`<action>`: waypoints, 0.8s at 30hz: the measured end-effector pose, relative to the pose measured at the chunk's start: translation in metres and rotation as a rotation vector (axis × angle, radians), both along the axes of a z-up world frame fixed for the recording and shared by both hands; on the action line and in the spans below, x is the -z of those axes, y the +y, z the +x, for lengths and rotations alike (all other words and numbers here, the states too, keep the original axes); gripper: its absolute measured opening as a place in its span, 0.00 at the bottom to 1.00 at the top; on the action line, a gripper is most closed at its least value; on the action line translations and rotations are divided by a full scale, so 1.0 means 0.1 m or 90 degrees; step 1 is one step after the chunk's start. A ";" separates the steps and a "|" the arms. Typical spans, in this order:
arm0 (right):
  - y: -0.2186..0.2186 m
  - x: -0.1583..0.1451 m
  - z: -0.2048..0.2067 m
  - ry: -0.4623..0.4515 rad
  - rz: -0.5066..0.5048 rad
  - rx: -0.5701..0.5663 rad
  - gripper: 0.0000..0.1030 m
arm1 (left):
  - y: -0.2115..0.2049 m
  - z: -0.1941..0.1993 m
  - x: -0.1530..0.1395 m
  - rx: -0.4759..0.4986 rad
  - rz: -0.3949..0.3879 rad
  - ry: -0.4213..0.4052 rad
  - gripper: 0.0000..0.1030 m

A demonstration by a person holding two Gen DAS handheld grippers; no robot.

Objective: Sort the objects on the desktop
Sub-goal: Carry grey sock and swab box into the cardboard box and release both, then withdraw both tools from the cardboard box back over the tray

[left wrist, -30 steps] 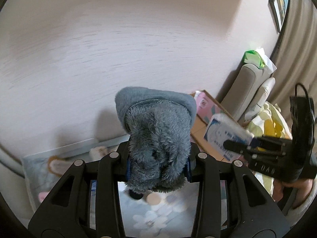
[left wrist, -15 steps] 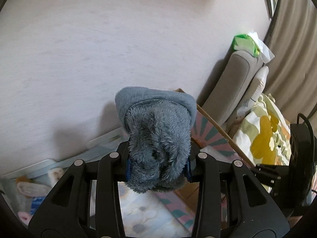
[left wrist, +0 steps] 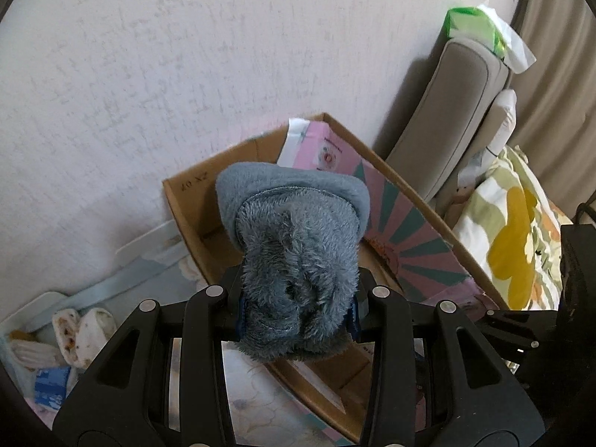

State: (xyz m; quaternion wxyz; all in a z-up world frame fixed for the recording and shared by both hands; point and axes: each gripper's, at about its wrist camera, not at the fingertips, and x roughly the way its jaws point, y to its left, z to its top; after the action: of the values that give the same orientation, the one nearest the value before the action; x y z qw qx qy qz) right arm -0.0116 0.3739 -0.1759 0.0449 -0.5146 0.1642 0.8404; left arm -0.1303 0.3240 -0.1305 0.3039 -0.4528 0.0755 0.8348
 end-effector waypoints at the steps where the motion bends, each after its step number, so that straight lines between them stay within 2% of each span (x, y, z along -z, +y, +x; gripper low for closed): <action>1: 0.00 0.00 0.00 -0.002 0.005 -0.002 0.28 | 0.02 -0.01 0.02 -0.001 -0.003 -0.004 0.34; 2: -0.01 0.01 -0.02 -0.007 0.015 -0.007 0.29 | -0.01 -0.02 0.03 -0.002 -0.004 -0.010 0.35; 3: -0.02 0.01 -0.03 -0.013 0.023 -0.015 0.36 | -0.01 -0.03 0.05 -0.005 -0.006 -0.021 0.36; 4: -0.04 0.02 -0.04 -0.016 0.033 -0.020 0.44 | 0.00 -0.05 0.07 -0.010 -0.008 -0.032 0.43; 5: -0.05 0.01 -0.04 -0.017 0.043 -0.022 0.63 | 0.00 -0.06 0.09 -0.016 -0.010 -0.039 0.58; 6: -0.06 0.00 -0.03 -0.014 0.052 -0.024 0.74 | 0.01 -0.07 0.09 -0.023 -0.011 -0.044 0.83; 8: -0.09 -0.04 -0.01 -0.003 0.067 -0.031 0.76 | 0.03 -0.03 0.02 -0.016 0.008 -0.032 0.99; 13: -0.13 -0.17 0.06 0.001 0.128 -0.024 0.77 | 0.07 0.07 -0.14 -0.007 -0.022 0.012 1.00; 24: -0.13 -0.42 0.23 0.015 0.140 0.024 0.78 | -0.37 0.18 -0.45 -0.032 -0.022 0.029 1.00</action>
State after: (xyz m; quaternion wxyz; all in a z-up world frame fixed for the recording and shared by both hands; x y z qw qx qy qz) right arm 0.0118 0.3606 -0.1338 0.1153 -0.4934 0.0811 0.8583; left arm -0.1124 0.2868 -0.0853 0.2734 -0.4403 0.0853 0.8510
